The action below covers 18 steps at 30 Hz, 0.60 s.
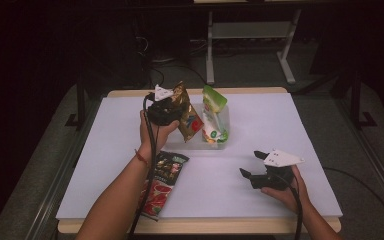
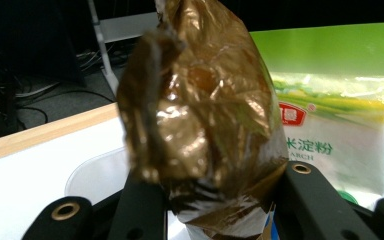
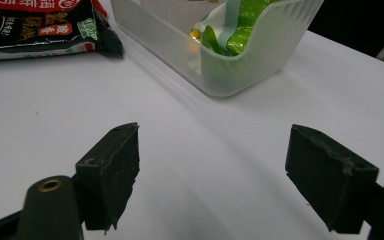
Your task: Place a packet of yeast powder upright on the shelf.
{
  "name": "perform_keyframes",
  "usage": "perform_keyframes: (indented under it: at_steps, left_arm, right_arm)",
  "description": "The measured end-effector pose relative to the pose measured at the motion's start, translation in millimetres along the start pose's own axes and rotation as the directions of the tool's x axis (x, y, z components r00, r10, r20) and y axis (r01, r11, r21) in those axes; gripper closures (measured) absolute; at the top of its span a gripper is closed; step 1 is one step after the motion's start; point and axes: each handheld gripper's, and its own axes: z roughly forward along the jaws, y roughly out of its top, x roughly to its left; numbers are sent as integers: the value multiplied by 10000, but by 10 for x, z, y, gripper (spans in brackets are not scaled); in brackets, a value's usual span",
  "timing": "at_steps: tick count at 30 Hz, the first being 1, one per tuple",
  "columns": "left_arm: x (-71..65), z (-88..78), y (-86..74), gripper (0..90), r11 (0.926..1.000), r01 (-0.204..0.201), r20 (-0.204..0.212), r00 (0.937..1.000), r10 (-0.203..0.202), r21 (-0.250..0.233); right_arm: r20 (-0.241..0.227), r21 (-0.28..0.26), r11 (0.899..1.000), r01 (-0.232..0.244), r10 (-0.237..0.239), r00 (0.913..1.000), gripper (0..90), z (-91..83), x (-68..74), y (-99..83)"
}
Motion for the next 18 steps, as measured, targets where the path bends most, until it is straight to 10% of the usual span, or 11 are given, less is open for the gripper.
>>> perform_keyframes:
  at_steps: [9, 18]
  left_arm:
    - [2, 30, -13, 665, 9996, 285, -960, 9950, -275, 91]
    - [-29, 56, -18, 665, 9994, 332, -931, 9951, -318, 129]
  right_arm:
    - [-70, 168, 9998, 108, -107, 9999, 208, 20, 16, 1]
    - [-100, 239, 9997, 69, -67, 9999, 207, 28, 14, 3]
